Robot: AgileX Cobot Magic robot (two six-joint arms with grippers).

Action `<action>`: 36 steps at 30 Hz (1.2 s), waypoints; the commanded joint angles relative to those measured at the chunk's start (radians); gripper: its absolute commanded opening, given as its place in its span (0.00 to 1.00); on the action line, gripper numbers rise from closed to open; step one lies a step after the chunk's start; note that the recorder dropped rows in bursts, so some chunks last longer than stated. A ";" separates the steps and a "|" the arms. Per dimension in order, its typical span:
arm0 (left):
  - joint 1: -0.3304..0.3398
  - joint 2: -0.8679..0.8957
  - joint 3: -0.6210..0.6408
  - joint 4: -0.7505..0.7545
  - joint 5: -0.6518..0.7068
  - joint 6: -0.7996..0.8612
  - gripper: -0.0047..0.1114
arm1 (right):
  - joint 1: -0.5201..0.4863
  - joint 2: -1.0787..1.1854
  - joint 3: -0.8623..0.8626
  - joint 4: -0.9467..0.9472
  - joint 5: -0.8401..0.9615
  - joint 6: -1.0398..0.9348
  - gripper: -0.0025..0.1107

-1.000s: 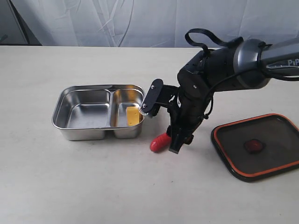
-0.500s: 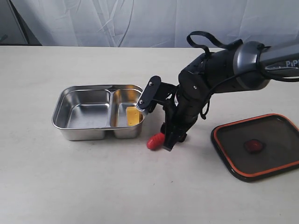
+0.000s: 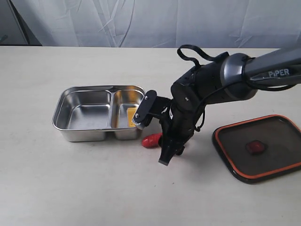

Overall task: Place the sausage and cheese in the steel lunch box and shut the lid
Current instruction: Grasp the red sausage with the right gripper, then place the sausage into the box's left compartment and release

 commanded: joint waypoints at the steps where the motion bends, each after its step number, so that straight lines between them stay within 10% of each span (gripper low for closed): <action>1: -0.003 -0.005 0.004 0.002 -0.005 -0.001 0.04 | 0.001 -0.021 0.004 0.005 0.025 -0.004 0.50; 5: -0.003 -0.005 0.004 0.002 -0.005 -0.001 0.04 | 0.001 -0.029 0.004 0.033 0.011 -0.004 0.45; 13: -0.003 -0.005 0.004 0.002 -0.005 -0.001 0.04 | 0.001 -0.033 0.004 0.033 0.044 -0.004 0.02; 36: -0.003 -0.005 0.004 0.002 -0.005 -0.001 0.04 | 0.123 -0.188 -0.186 0.274 -0.001 -0.003 0.01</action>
